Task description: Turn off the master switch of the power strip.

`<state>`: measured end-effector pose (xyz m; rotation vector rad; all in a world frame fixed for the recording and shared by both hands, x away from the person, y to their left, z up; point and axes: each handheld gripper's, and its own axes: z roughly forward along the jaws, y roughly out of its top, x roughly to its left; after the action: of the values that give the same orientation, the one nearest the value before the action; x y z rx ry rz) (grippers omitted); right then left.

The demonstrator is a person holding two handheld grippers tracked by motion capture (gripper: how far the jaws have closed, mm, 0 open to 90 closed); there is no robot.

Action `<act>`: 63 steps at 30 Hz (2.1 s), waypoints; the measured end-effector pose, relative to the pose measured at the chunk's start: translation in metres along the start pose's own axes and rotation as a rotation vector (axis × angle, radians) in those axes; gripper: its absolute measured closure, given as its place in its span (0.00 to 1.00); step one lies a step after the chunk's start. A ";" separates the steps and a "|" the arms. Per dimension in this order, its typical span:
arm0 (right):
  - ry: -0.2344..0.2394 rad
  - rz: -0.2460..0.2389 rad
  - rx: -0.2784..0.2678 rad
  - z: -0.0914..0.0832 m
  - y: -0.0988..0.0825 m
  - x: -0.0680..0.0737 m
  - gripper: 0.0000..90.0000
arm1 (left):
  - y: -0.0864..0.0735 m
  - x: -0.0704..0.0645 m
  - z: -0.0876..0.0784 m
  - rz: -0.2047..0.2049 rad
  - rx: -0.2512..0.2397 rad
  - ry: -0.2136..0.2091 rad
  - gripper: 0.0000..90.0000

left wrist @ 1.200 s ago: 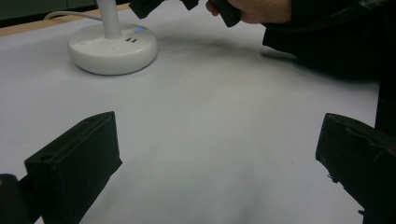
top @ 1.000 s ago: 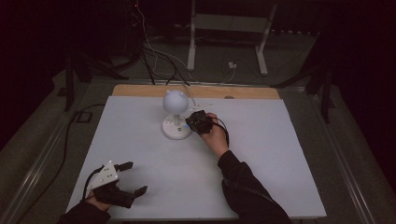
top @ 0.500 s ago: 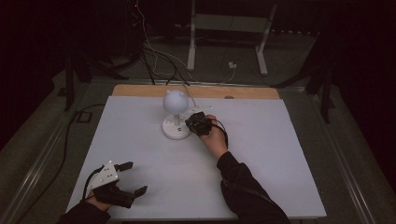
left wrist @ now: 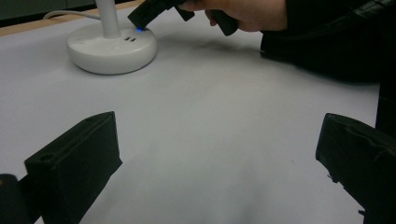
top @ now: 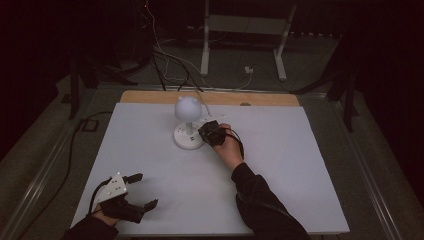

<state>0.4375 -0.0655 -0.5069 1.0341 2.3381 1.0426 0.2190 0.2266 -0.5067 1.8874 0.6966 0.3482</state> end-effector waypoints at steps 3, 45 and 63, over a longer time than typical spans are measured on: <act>-0.018 -0.023 0.004 0.000 0.001 0.003 1.00 | 0.000 0.000 0.000 0.000 0.001 0.001 0.00; 0.033 -0.004 -0.038 -0.025 0.017 0.006 0.96 | 0.000 0.001 0.000 0.000 -0.001 0.001 0.00; 0.200 0.023 -0.047 -0.045 0.007 0.000 0.25 | 0.000 0.001 0.001 0.000 0.000 0.002 0.00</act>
<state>0.4147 -0.0843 -0.4724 0.9819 2.4495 1.2564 0.2199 0.2263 -0.5070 1.8871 0.6979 0.3498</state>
